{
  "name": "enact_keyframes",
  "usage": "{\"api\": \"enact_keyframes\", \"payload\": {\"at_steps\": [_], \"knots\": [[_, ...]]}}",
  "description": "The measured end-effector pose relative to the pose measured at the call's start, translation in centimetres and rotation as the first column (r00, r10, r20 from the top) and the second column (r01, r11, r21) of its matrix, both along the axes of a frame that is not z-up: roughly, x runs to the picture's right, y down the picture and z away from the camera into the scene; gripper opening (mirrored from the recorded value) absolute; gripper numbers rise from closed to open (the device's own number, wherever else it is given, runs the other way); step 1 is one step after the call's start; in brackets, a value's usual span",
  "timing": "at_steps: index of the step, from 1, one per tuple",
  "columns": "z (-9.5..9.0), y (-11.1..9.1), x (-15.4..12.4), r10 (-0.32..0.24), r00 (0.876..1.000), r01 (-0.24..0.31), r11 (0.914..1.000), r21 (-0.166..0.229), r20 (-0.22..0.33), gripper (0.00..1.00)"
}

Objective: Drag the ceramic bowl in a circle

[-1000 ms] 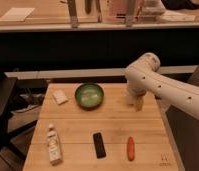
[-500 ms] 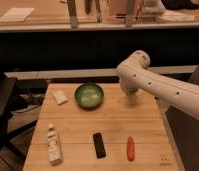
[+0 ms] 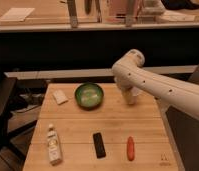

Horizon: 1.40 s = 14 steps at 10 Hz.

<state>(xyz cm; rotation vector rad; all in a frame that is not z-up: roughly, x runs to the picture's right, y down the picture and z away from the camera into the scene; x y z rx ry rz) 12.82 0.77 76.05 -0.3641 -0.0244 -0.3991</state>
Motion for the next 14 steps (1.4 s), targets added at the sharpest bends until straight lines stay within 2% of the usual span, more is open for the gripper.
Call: {"api": "enact_keyframes", "payload": {"at_steps": [4, 11, 14], "knots": [[1.9, -1.4, -1.7, -0.053, 0.997, 0.052, 0.9983, 0.027, 0.047, 0.80], [4.2, -2.1, -3.3, -0.108, 0.989, 0.102, 0.9933, 0.054, 0.105, 0.80], [6.0, -2.0, -4.1, -0.131, 0.982, 0.124, 0.9904, 0.061, 0.139, 0.80]]}}
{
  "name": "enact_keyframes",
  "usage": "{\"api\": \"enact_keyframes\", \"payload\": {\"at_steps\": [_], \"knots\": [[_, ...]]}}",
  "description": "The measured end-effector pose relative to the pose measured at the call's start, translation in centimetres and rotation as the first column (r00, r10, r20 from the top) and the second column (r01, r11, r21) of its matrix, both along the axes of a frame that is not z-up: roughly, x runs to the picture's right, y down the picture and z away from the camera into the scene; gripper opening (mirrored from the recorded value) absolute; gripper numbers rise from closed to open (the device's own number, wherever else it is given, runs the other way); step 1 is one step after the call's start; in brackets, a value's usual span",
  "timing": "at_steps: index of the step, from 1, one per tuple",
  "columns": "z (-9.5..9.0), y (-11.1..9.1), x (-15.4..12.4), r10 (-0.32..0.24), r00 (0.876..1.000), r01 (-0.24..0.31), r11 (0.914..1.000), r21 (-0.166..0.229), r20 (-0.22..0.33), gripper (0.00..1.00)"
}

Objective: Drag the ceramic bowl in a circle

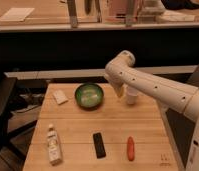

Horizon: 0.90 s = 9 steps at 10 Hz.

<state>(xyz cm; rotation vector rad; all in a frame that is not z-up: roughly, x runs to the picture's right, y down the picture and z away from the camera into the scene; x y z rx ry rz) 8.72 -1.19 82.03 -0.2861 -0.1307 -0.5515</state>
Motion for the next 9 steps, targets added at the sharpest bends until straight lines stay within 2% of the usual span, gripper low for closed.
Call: {"api": "enact_keyframes", "payload": {"at_steps": [4, 5, 9], "knots": [[1.8, 0.2, -0.5, -0.022, 0.999, 0.022, 0.9998, 0.002, 0.035, 0.80], [2.8, 0.7, -0.7, -0.031, 0.998, 0.031, 0.9995, 0.000, 0.051, 0.80], [4.9, 1.5, -1.6, -0.065, 0.993, 0.065, 0.9979, -0.004, 0.095, 0.80]]}}
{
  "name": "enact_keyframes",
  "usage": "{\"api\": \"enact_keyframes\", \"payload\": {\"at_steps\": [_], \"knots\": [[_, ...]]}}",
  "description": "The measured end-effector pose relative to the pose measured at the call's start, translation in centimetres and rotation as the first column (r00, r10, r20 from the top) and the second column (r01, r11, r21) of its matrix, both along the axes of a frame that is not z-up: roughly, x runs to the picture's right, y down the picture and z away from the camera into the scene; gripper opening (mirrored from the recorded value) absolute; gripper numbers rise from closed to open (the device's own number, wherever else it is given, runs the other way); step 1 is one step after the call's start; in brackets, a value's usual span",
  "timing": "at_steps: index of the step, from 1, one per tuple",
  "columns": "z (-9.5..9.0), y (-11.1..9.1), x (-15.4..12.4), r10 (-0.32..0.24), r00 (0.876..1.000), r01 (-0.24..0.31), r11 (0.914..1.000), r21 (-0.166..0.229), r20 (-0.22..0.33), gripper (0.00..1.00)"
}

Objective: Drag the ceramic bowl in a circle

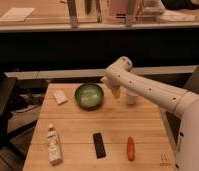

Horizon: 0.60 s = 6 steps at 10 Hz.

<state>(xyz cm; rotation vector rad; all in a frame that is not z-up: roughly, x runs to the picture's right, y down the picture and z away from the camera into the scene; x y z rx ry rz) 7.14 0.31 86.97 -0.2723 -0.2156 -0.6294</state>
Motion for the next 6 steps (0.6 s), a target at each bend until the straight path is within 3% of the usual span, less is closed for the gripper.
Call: {"api": "enact_keyframes", "payload": {"at_steps": [6], "knots": [[2.9, 2.0, -1.0, -0.060, 0.997, 0.062, 0.9979, -0.022, 0.051, 0.80]]}}
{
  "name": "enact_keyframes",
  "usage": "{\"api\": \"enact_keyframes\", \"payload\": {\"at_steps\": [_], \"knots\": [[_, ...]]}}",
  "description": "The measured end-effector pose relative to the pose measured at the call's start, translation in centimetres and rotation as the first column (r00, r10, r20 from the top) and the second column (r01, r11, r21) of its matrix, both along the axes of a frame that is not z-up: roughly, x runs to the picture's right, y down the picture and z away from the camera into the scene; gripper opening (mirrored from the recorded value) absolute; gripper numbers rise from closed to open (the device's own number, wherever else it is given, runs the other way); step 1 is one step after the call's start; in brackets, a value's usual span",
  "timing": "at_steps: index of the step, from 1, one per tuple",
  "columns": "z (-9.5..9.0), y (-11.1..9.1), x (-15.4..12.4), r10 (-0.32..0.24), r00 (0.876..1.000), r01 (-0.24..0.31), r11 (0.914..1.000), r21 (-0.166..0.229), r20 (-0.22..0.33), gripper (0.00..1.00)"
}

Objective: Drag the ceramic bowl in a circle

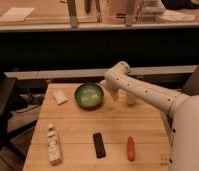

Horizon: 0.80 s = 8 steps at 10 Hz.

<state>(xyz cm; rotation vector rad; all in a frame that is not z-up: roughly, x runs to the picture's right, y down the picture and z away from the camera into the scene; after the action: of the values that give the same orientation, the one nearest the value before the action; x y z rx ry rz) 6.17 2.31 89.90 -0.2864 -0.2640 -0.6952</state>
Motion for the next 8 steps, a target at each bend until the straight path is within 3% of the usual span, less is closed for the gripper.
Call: {"api": "enact_keyframes", "payload": {"at_steps": [8], "knots": [[2.5, 2.4, -1.3, -0.068, 0.997, 0.070, 0.9969, -0.037, 0.038, 0.80]]}}
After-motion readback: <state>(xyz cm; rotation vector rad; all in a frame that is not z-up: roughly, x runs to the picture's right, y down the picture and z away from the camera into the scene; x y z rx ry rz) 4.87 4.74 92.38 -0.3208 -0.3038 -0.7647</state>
